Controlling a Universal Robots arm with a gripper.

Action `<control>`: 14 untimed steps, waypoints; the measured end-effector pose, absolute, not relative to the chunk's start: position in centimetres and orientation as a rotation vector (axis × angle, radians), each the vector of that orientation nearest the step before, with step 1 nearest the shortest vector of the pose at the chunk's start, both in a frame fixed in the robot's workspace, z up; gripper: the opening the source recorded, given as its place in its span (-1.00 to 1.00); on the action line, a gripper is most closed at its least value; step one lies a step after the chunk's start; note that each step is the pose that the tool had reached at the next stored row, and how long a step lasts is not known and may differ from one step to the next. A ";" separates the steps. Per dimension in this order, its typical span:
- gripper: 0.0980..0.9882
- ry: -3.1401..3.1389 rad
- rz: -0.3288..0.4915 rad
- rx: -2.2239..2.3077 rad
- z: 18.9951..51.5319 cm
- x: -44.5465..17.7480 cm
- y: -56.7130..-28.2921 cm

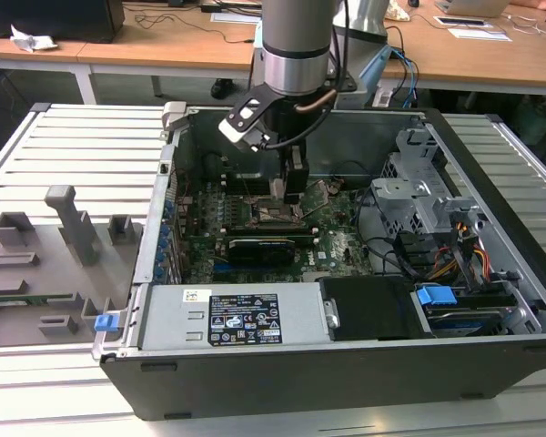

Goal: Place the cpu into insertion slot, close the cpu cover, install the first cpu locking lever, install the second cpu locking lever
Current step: 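Place the cpu into insertion slot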

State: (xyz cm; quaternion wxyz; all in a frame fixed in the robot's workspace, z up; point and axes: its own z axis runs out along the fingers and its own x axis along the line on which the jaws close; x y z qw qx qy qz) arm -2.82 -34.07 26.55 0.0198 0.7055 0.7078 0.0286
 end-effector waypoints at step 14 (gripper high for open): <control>0.00 2.194 0.089 2.191 25.7 -2.9 -33.7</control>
